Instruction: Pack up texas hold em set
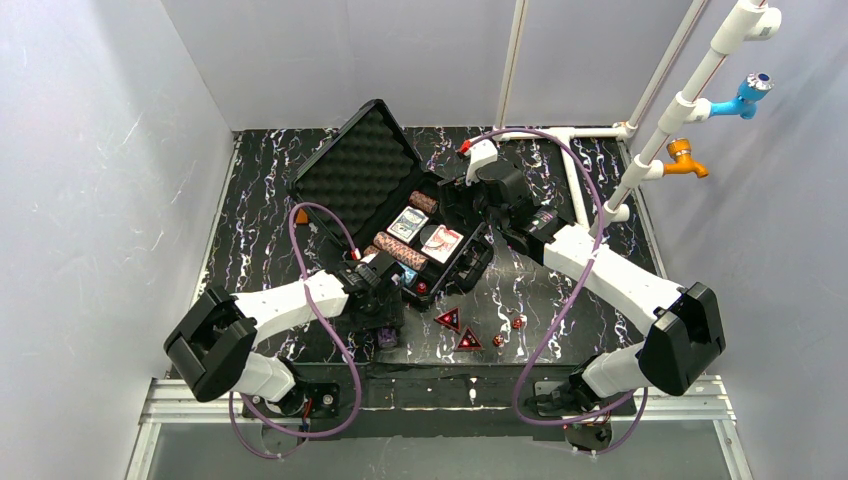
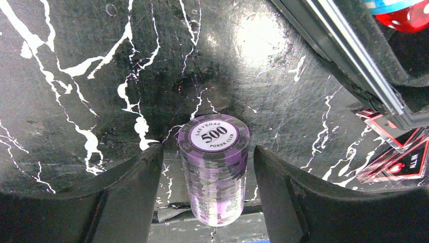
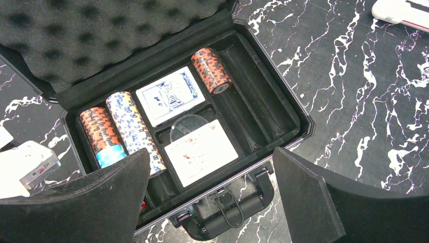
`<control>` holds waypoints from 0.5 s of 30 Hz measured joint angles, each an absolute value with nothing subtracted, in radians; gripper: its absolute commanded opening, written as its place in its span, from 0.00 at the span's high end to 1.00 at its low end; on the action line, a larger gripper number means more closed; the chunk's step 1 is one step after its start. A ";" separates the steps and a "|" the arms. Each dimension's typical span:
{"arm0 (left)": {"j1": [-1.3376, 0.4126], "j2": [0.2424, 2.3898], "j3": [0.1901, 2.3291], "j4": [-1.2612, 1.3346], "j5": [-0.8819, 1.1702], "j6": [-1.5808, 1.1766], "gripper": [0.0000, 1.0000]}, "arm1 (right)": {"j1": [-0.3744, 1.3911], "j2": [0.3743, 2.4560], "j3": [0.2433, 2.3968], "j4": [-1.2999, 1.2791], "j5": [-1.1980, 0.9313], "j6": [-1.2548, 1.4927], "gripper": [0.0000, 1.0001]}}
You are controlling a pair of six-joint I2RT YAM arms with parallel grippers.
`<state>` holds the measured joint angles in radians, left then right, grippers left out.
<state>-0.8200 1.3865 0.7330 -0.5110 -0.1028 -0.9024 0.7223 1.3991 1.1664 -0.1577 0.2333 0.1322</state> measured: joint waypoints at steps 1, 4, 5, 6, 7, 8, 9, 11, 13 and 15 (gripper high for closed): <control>-0.820 1.386 0.733 -0.511 -0.105 -0.903 0.35 | 0.722 1.399 1.166 -0.158 0.233 0.132 0.02; -0.822 1.388 0.734 -0.513 -0.112 -0.907 0.35 | 0.722 1.399 1.166 -0.158 0.234 0.132 0.02; -0.822 1.390 0.735 -0.514 -0.113 -0.909 0.35 | 0.722 1.399 1.166 -0.158 0.233 0.132 0.02; -0.822 1.391 0.736 -0.514 -0.113 -0.910 0.35 | 0.722 1.399 1.166 -0.158 0.233 0.132 0.02; -0.822 1.394 0.738 -0.516 -0.115 -0.910 0.35 | 0.722 1.399 1.166 -0.158 0.233 0.132 0.02; -0.823 1.398 0.741 -0.518 -0.116 -0.911 0.35 | 0.722 1.399 1.166 -0.158 0.233 0.132 0.02; -0.824 1.402 0.746 -0.522 -0.117 -0.911 0.35 | 0.722 1.399 1.166 -0.158 0.233 0.132 0.02; -0.826 1.412 0.755 -0.532 -0.123 -0.911 0.36 | 0.722 1.399 1.166 -0.158 0.233 0.132 0.02; -0.827 1.421 0.765 -0.540 -0.134 -0.908 0.38 | 0.722 1.399 1.166 -0.158 0.233 0.132 0.02; -0.828 1.430 0.772 -0.549 -0.154 -0.904 0.40 | 0.722 1.399 1.166 -0.157 0.233 0.132 0.02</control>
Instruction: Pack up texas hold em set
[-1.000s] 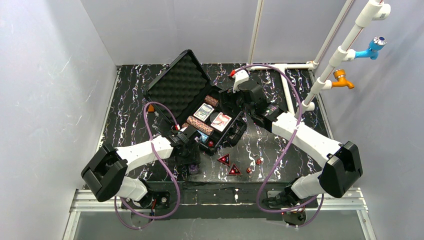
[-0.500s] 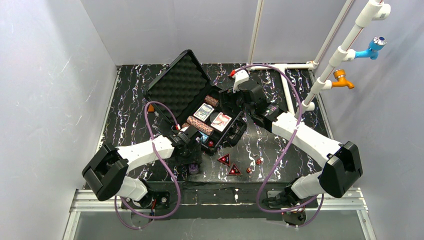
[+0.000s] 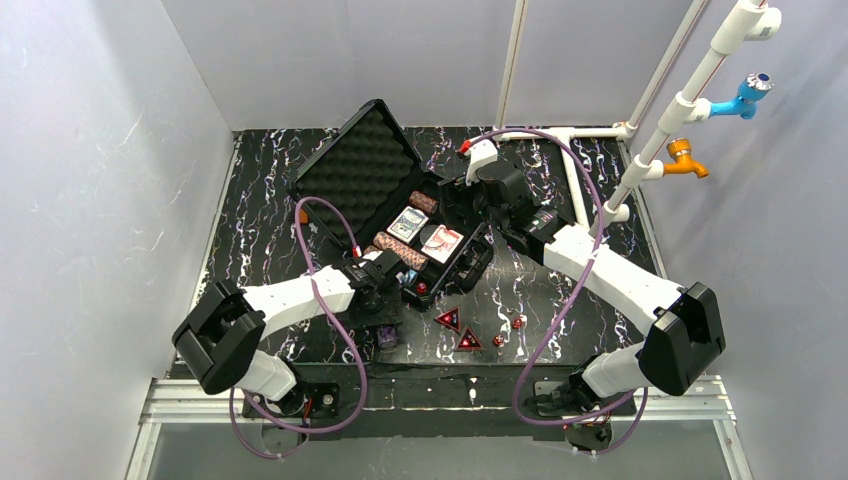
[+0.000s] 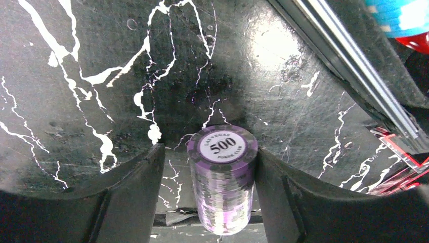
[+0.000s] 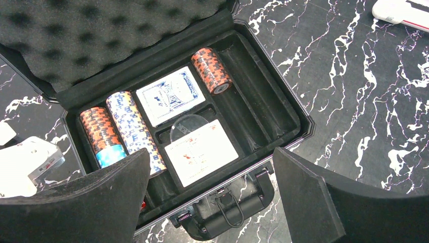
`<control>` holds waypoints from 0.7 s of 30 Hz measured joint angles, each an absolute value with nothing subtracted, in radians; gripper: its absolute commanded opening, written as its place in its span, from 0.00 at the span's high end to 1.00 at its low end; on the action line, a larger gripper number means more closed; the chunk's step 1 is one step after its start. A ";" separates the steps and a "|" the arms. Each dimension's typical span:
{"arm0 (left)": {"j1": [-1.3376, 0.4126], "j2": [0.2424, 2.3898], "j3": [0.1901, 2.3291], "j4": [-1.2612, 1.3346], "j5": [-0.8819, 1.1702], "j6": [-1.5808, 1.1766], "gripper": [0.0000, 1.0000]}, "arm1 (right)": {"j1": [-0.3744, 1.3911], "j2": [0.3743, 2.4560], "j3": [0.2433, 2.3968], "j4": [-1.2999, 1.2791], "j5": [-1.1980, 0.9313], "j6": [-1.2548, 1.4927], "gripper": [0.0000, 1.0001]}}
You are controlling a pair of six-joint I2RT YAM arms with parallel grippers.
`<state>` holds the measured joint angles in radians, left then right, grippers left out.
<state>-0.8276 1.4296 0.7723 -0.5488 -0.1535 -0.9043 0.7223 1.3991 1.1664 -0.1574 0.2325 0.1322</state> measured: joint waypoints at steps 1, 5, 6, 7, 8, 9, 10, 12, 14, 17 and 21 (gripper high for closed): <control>-0.828 1.433 0.775 -0.554 -0.162 -0.901 0.41 | 0.722 1.399 1.166 -0.158 0.233 0.132 0.02; -0.828 1.443 0.784 -0.561 -0.183 -0.893 0.44 | 0.722 1.399 1.166 -0.158 0.233 0.132 0.02; -0.828 1.446 0.785 -0.561 -0.185 -0.892 0.44 | 0.722 1.399 1.166 -0.158 0.233 0.132 0.02; -0.828 1.449 0.786 -0.562 -0.186 -0.891 0.44 | 0.722 1.399 1.166 -0.158 0.233 0.132 0.02; -0.828 1.449 0.787 -0.562 -0.187 -0.890 0.43 | 0.722 1.399 1.166 -0.158 0.233 0.132 0.02; -0.828 1.449 0.787 -0.563 -0.187 -0.891 0.43 | 0.722 1.399 1.166 -0.158 0.233 0.132 0.02; -0.828 1.449 0.787 -0.563 -0.187 -0.891 0.43 | 0.722 1.399 1.166 -0.158 0.233 0.132 0.02; -0.828 1.449 0.787 -0.563 -0.187 -0.892 0.43 | 0.722 1.399 1.166 -0.158 0.233 0.132 0.02; -0.829 1.449 0.787 -0.563 -0.187 -0.894 0.44 | 0.722 1.399 1.166 -0.158 0.233 0.132 0.02; -0.830 1.448 0.786 -0.562 -0.186 -0.899 0.52 | 0.722 1.399 1.166 -0.158 0.233 0.132 0.02; -0.839 1.446 0.784 -0.560 -0.183 -0.905 0.71 | 0.722 1.399 1.166 -0.158 0.233 0.132 0.02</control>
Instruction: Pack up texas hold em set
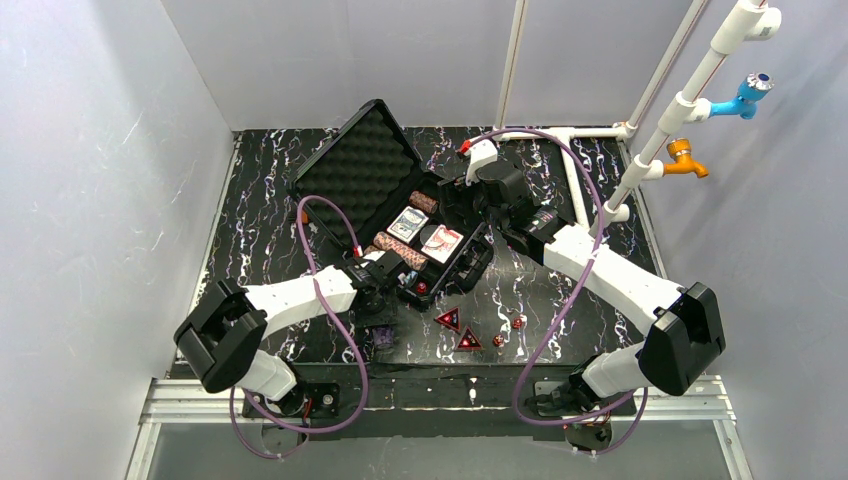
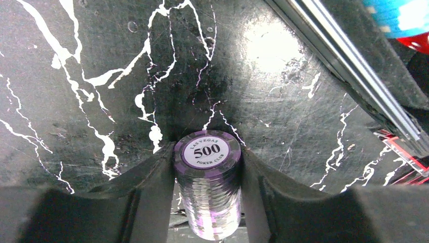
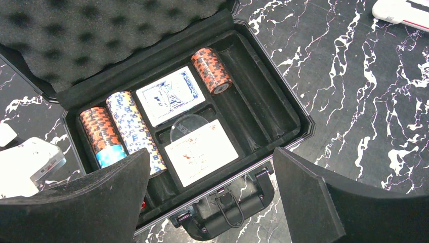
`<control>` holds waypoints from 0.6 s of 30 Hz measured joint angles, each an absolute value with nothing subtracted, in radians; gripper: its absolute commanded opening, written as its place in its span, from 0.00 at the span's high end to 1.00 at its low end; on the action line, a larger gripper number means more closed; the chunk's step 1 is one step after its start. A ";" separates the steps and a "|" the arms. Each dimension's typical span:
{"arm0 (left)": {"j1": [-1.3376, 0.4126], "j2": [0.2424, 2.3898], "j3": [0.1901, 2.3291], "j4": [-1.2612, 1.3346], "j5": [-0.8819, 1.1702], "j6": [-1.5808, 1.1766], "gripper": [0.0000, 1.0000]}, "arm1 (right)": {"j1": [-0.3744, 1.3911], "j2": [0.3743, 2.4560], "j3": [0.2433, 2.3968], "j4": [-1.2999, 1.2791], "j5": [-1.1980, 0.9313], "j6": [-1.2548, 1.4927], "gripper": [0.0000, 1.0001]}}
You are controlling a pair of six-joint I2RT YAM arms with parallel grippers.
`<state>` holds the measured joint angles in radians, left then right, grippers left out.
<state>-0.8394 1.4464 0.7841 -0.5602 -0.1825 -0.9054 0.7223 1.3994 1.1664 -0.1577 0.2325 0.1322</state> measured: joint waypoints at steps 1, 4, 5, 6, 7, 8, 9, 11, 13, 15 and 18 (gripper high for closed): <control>-0.841 1.446 0.784 -0.560 -0.182 -0.905 0.79 | 0.722 1.399 1.166 -0.158 0.233 0.132 0.02; -0.842 1.445 0.783 -0.559 -0.182 -0.901 0.98 | 0.722 1.399 1.166 -0.158 0.233 0.132 0.02; -0.842 1.445 0.783 -0.558 -0.182 -0.900 1.00 | 0.722 1.399 1.166 -0.158 0.233 0.132 0.02; -0.842 1.445 0.783 -0.558 -0.182 -0.899 1.00 | 0.722 1.399 1.166 -0.158 0.232 0.132 0.02; -0.842 1.445 0.783 -0.557 -0.181 -0.897 1.00 | 0.722 1.399 1.166 -0.158 0.232 0.132 0.02; -0.842 1.444 0.783 -0.557 -0.181 -0.896 1.00 | 0.722 1.399 1.166 -0.159 0.232 0.132 0.02; -0.842 1.443 0.782 -0.555 -0.180 -0.894 1.00 | 0.722 1.399 1.166 -0.159 0.232 0.132 0.02; -0.842 1.437 0.778 -0.550 -0.179 -0.889 1.00 | 0.722 1.399 1.166 -0.159 0.233 0.133 0.02; -0.842 1.429 0.774 -0.545 -0.178 -0.886 1.00 | 0.722 1.399 1.166 -0.159 0.232 0.133 0.02; -0.842 1.416 0.771 -0.542 -0.176 -0.883 1.00 | 0.722 1.399 1.163 -0.159 0.232 0.133 0.02; -0.842 1.381 0.766 -0.534 -0.176 -0.879 1.00 | 0.722 1.399 1.158 -0.161 0.228 0.133 0.02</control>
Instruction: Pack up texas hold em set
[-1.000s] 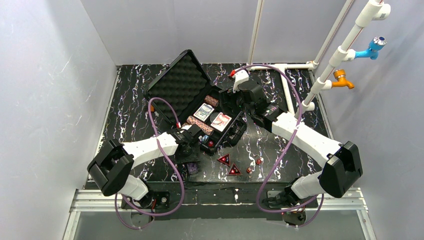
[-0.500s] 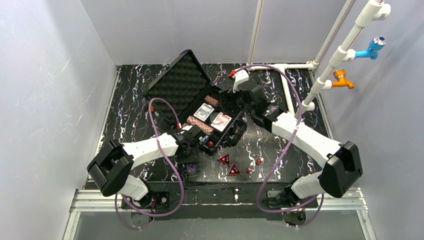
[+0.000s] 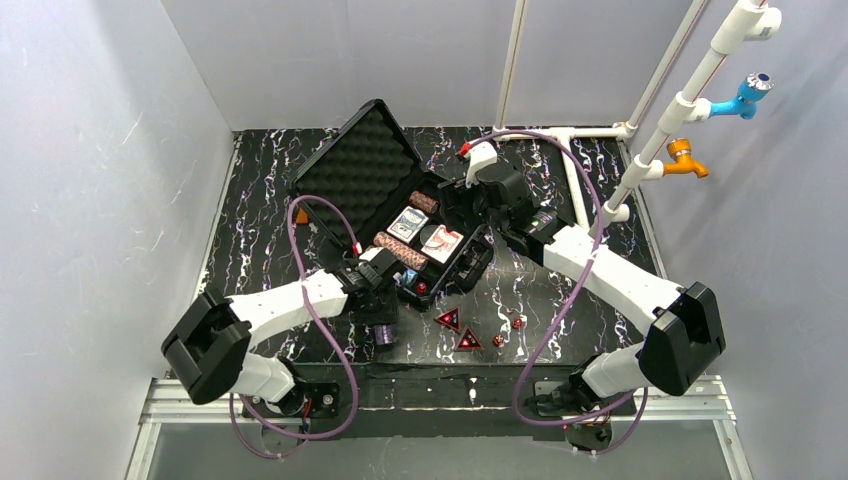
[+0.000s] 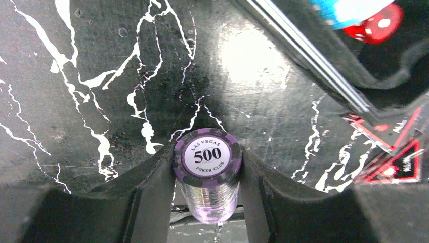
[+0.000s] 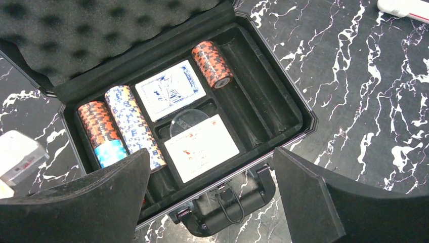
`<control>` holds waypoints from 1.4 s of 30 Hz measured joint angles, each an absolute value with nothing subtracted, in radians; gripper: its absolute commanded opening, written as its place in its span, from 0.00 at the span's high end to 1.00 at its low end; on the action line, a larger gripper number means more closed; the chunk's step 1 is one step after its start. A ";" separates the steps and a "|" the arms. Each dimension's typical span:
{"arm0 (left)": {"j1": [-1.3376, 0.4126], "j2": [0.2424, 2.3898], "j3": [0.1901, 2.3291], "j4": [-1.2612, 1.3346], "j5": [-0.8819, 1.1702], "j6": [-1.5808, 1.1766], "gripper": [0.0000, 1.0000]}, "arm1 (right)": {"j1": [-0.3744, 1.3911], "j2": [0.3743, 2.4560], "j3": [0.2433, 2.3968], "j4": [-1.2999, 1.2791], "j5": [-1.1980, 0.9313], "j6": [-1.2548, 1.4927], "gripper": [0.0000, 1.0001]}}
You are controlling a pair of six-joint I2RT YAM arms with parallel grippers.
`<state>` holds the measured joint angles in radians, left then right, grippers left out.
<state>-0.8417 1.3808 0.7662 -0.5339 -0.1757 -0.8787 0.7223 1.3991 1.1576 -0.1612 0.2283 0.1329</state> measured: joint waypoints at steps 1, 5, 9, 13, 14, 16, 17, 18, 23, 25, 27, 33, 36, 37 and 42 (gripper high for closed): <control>-0.842 1.369 0.766 -0.533 -0.176 -0.878 1.00 | 0.722 1.399 1.155 -0.161 0.227 0.134 0.02; -0.842 1.308 0.766 -0.531 -0.176 -0.874 1.00 | 0.722 1.394 1.139 -0.162 0.212 0.136 0.02; -0.842 1.248 0.760 -0.531 -0.179 -0.873 1.00 | 0.722 1.375 1.102 -0.148 0.163 0.141 0.02; -0.842 1.117 0.748 -0.522 -0.208 -0.811 1.00 | 0.722 1.346 1.029 -0.070 0.023 0.162 0.02; -0.842 1.090 0.748 -0.517 -0.220 -0.793 1.00 | 0.722 1.330 1.006 -0.041 -0.018 0.167 0.02; -0.842 1.040 0.748 -0.499 -0.249 -0.744 1.00 | 0.722 1.312 0.986 0.007 -0.090 0.180 0.02; -0.842 1.022 0.748 -0.478 -0.262 -0.708 1.00 | 0.722 1.312 0.986 0.025 -0.121 0.182 0.02; -0.842 1.010 0.750 -0.463 -0.278 -0.672 1.00 | 0.722 1.312 0.986 0.030 -0.147 0.184 0.02; -0.817 0.982 0.772 -0.461 -0.261 -0.633 1.00 | 0.722 1.303 0.964 0.072 -0.251 0.200 0.02; -0.790 0.962 0.781 -0.443 -0.234 -0.623 1.00 | 0.722 1.299 0.954 0.088 -0.292 0.207 0.02; -0.762 0.941 0.783 -0.424 -0.206 -0.616 1.00 | 0.722 1.295 0.945 0.105 -0.339 0.211 0.02; -0.687 0.883 0.785 -0.388 -0.108 -0.593 1.00 | 0.722 1.275 0.929 0.166 -0.466 0.224 0.02; -0.664 0.862 0.786 -0.372 -0.049 -0.583 1.00 | 0.722 1.263 0.918 0.212 -0.526 0.235 0.02; -0.660 0.858 0.787 -0.368 -0.035 -0.582 1.00 | 0.722 1.263 0.917 0.228 -0.550 0.241 0.02; -0.642 0.850 0.812 -0.347 0.056 -0.577 1.00 | 0.722 1.263 0.917 0.305 -0.635 0.271 0.03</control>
